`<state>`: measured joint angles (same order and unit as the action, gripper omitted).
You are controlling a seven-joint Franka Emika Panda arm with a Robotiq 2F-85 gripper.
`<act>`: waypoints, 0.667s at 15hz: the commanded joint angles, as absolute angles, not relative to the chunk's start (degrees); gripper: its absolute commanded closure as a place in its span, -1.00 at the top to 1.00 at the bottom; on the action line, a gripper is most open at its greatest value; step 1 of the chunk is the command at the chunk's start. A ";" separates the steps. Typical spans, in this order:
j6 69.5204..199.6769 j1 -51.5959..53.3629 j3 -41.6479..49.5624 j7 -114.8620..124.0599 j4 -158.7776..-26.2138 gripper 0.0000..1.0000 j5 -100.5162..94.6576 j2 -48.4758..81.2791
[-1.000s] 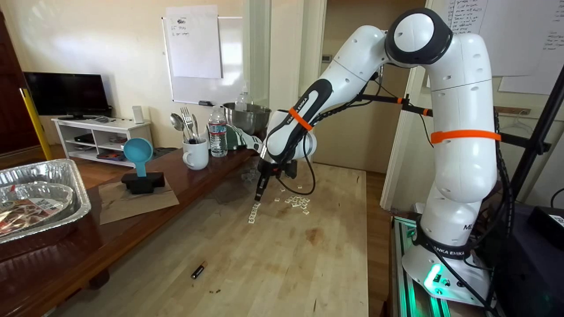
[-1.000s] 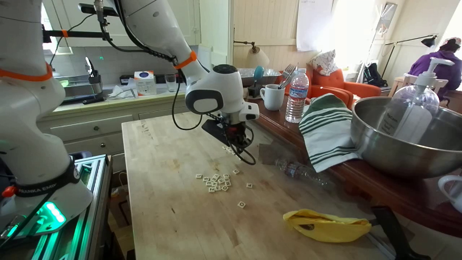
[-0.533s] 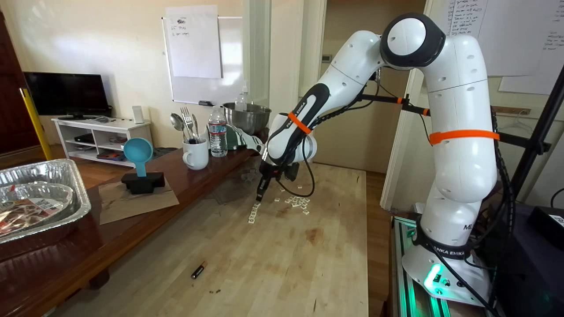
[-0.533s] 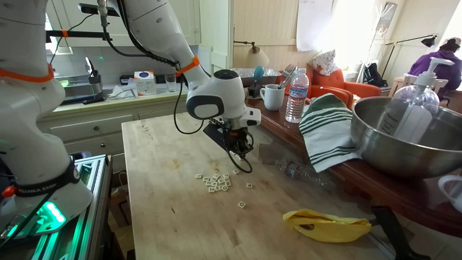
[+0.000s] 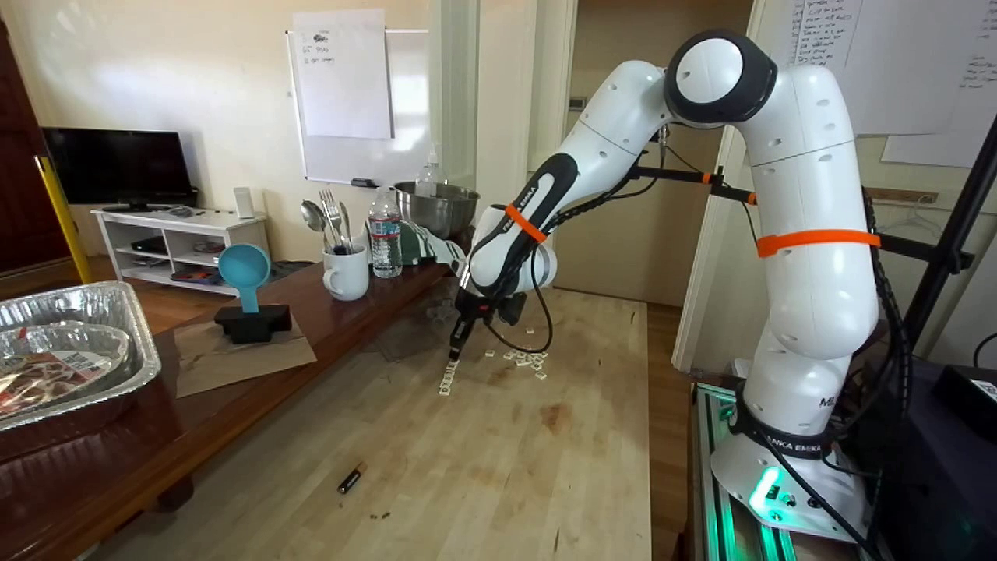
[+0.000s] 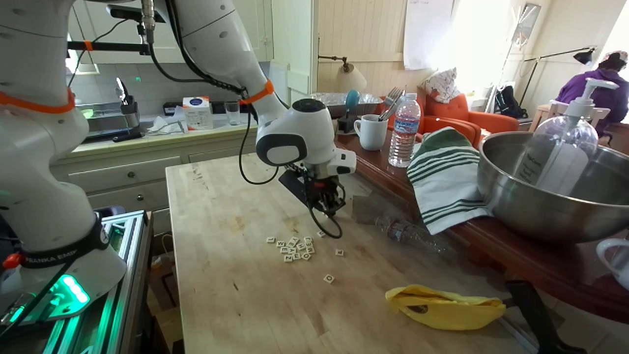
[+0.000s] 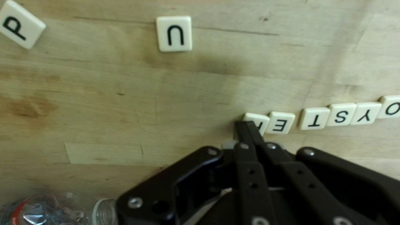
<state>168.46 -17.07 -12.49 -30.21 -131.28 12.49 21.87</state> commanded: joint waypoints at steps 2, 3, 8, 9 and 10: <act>169.53 -16.49 -12.33 -28.68 -130.57 -1.00 9.97 23.28; 169.40 -16.29 -12.19 -28.69 -130.55 -1.00 9.48 23.30; 169.00 -14.92 -10.55 -29.20 -130.98 -1.00 4.45 23.16; 169.01 -14.83 -10.47 -29.39 -131.06 -1.00 3.55 23.13; 169.08 -14.60 -10.27 -29.26 -131.10 -1.00 2.73 23.09</act>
